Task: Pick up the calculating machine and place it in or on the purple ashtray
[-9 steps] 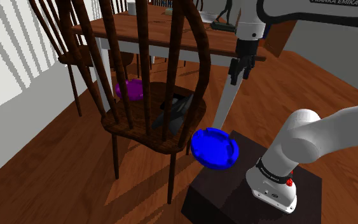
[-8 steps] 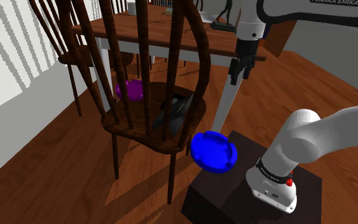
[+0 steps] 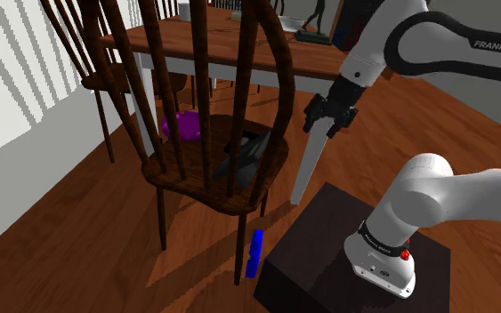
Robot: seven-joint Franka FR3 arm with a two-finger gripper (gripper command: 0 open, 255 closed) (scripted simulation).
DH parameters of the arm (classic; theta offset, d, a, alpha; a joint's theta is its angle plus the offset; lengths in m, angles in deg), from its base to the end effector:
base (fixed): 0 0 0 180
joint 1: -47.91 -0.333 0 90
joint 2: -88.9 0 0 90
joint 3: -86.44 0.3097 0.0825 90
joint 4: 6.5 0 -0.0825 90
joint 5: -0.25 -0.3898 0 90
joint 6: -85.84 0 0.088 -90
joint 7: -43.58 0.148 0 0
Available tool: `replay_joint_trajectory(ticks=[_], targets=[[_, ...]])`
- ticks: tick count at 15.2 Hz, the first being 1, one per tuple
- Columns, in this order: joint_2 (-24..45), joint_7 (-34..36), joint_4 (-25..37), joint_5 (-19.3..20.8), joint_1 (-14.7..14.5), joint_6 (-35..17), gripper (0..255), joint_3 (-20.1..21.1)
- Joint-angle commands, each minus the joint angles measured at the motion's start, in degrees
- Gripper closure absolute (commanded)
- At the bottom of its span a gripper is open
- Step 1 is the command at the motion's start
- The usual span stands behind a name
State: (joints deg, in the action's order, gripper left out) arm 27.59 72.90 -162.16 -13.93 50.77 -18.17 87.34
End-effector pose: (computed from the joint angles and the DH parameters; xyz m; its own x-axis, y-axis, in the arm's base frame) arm 0.2758 0.0203 0.4789 0.8269 -0.5617 0.0275 -0.5330 -0.7984 -0.2802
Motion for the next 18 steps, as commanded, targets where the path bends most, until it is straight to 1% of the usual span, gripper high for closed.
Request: replay_joint_trajectory(ticks=[1, 3, 5, 7, 8, 9, 16, 18], targets=[[-4.56, 7.13, -5.98, -6.47, 0.09, -8.38, 0, 3.58], [-7.82, 13.83, -10.69, -12.89, -0.54, -16.89, 0, 8.19], [-9.18, 20.78, -14.35, -19.78, -1.82, -26.58, 0, 14.09], [-7.88, 27.77, -16.53, -27.08, -3.22, -37.56, 0, 21.15], [-6.12, 31.20, -16.96, -30.75, -3.68, -43.48, 0, 24.95], [-4.55, 33.45, -16.99, -33.19, -3.80, -47.58, 0, 27.56], [7.72, 29.27, -15.49, -38.19, -5.58, -58.82, 0, 28.84], [8.80, 28.88, -15.31, -38.58, -5.79, -59.77, 0, 28.83]])
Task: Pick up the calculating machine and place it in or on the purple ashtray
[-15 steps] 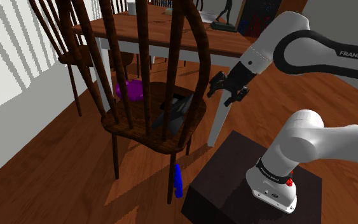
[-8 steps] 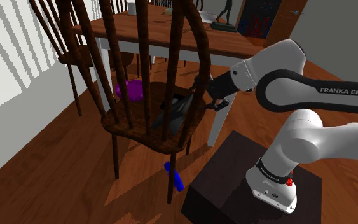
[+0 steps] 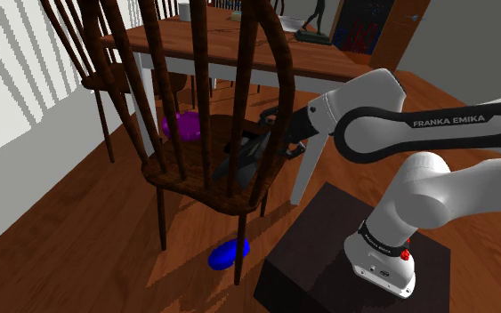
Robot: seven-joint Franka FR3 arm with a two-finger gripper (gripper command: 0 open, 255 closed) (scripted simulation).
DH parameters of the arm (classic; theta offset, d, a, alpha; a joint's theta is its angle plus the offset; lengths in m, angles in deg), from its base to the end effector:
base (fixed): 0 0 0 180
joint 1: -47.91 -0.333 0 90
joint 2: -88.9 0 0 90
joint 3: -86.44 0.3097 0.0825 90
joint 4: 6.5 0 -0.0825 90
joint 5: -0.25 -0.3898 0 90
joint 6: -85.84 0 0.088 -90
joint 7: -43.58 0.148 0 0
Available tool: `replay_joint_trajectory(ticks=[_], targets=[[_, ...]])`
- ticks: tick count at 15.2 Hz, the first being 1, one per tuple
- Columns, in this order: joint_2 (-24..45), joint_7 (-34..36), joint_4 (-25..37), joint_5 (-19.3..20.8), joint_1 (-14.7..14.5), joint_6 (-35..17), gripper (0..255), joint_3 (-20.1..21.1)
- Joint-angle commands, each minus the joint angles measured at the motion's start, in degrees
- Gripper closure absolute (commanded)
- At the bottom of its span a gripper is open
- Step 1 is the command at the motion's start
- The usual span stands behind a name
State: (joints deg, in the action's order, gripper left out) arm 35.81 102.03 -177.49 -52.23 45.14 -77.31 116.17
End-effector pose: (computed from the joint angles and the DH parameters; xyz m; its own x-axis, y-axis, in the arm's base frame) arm 0.3268 0.1244 0.4034 0.3068 -0.9518 0.0006 -0.6589 -0.2128 -0.7215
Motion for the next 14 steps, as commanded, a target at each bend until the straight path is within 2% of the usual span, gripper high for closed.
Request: replay_joint_trajectory(ticks=[1, 6, 7, 14], targets=[[0.58, -0.25, 0.01, -0.27, -0.16, -0.63, 0, 0.00], [0.56, -0.25, 0.02, -0.26, -0.15, -0.61, 0, 0.00], [0.56, -0.25, 0.02, -0.26, -0.15, -0.61, 255, 0.00], [0.56, -0.25, 0.02, -0.26, -0.15, -0.60, 255, -0.01]])
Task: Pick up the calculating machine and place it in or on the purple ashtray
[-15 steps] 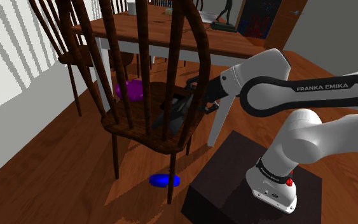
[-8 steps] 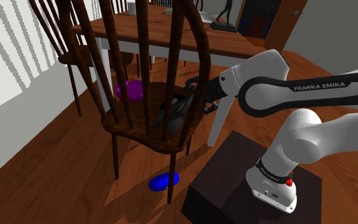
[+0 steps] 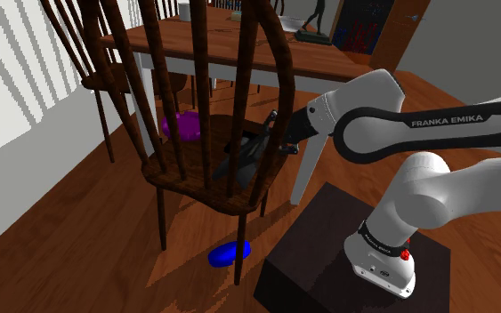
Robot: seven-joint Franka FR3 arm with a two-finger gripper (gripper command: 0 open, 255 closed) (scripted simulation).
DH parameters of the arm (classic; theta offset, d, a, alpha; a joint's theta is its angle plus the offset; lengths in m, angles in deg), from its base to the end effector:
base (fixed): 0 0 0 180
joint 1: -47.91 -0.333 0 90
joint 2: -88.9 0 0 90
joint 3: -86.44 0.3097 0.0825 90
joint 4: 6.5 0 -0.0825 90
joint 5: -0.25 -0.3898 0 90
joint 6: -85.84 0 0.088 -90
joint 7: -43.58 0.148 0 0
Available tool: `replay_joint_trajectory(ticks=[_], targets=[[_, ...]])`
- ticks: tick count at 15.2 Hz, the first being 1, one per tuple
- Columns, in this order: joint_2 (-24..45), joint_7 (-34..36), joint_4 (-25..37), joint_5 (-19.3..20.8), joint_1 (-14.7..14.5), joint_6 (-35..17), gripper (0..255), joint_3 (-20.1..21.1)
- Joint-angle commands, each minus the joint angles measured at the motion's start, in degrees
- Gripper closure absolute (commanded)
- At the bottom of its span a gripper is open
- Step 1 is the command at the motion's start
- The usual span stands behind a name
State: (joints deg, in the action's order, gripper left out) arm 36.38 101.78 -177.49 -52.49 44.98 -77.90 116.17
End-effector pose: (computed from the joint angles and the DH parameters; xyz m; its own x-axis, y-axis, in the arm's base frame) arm 0.3276 0.1245 0.4016 0.3065 -0.9519 0.0010 -0.6590 -0.2130 -0.7214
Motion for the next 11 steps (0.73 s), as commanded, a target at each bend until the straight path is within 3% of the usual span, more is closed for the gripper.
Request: replay_joint_trajectory(ticks=[1, 11], targets=[[0.00, -0.01, 0.02, 0.00, 0.00, -0.02, 255, -0.01], [-6.15, 3.42, 4.42, 6.04, 4.95, 10.54, 255, -1.40]])
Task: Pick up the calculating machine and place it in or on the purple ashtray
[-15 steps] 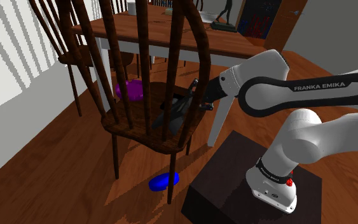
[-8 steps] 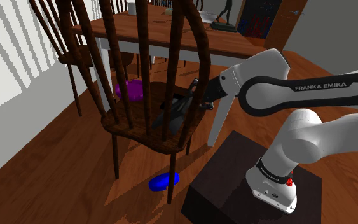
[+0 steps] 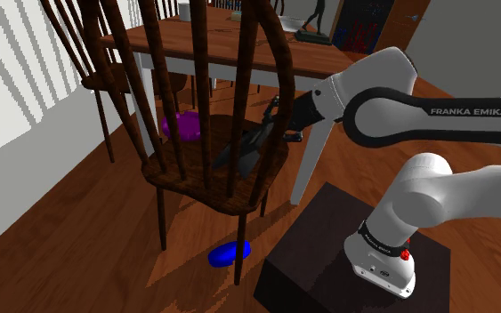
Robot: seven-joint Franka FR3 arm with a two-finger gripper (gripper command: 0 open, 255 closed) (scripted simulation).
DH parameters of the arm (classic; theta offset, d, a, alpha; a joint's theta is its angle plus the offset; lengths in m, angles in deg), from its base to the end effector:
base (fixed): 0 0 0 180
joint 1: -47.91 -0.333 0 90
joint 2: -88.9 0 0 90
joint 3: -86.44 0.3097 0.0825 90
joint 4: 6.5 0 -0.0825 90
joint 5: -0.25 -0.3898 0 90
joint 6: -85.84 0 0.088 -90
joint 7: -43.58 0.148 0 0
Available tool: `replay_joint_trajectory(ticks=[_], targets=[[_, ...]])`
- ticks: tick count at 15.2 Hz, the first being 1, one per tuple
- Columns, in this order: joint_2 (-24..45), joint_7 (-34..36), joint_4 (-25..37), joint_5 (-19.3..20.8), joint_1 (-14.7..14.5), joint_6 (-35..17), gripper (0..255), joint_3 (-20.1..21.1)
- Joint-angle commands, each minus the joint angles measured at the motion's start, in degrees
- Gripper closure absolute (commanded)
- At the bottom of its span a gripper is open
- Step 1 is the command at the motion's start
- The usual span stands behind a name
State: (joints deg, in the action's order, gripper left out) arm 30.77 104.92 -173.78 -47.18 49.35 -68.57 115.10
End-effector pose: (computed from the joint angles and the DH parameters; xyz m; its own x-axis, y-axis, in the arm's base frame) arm 0.3282 0.1241 0.4440 0.3062 -0.9520 0.0007 -0.6590 -0.2125 -0.7215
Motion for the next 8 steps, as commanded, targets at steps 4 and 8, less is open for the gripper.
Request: replay_joint_trajectory(ticks=[4, 8], targets=[[-2.08, 1.34, 3.08, 2.95, 2.26, 5.07, 255, -1.33], [-3.07, 2.25, 5.65, 4.95, 3.75, 8.57, 255, -2.40]])
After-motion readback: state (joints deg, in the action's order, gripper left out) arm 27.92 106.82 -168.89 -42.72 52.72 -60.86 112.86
